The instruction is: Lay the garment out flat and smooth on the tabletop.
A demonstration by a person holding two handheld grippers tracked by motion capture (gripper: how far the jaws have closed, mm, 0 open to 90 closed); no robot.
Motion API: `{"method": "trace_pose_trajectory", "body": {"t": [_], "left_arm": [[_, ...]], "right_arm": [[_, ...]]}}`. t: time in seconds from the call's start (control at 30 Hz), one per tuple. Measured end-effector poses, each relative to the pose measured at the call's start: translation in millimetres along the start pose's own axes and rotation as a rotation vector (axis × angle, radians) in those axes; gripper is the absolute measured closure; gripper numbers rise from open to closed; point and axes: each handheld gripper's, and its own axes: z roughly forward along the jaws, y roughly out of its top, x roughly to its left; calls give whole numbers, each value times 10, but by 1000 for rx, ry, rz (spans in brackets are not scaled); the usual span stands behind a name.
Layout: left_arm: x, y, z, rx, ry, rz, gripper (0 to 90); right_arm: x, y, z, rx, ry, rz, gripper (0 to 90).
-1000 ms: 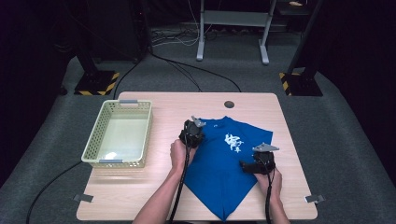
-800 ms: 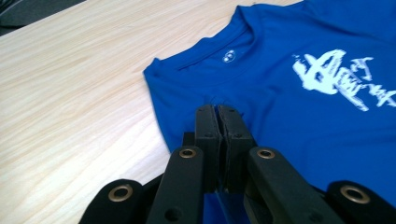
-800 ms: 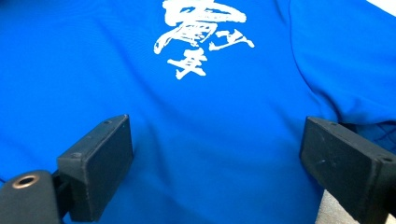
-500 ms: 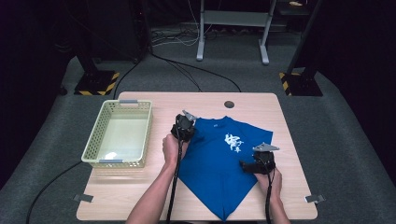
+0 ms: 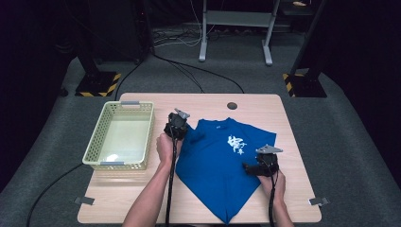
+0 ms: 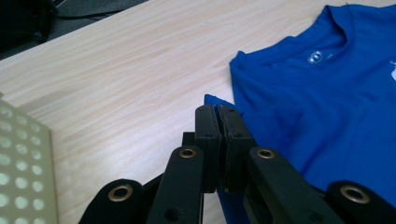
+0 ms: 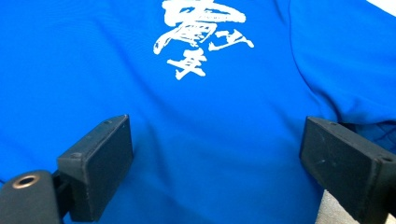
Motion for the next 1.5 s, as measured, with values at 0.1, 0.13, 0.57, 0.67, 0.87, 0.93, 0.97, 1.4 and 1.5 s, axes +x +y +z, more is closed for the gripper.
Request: {"method": "trace_pose_trajectory", "body": {"t": [0.1, 0.13, 0.57, 0.67, 0.87, 0.93, 0.97, 1.4, 1.5], "left_arm": [[50, -23, 3, 8, 26, 0, 871], [70, -33, 11, 11, 33, -4, 872], [231, -140, -56, 21, 126, -33, 870], [231, -158, -83, 21, 153, -16, 870], [214, -167, -139, 31, 192, 11, 868], [211, -191, -152, 38, 199, 7, 867], [208, -208, -156, 41, 206, 11, 867], [138, -273, -239, 40, 176, -35, 480], [30, -289, -168, 54, 127, -23, 427]], "right_arm": [[0, 0, 0, 0, 0, -1, 87], [0, 0, 0, 0, 0, -1, 87], [2, 0, 0, 1, -1, -1, 87], [2, 0, 0, 1, -1, -1, 87], [2, 0, 0, 1, -1, -1, 87], [2, -1, 0, 1, -1, -1, 87], [4, -1, -1, 1, -1, 1, 88], [5, -1, -2, 1, -1, 0, 88], [5, -1, -1, 1, -2, 0, 88]]}}
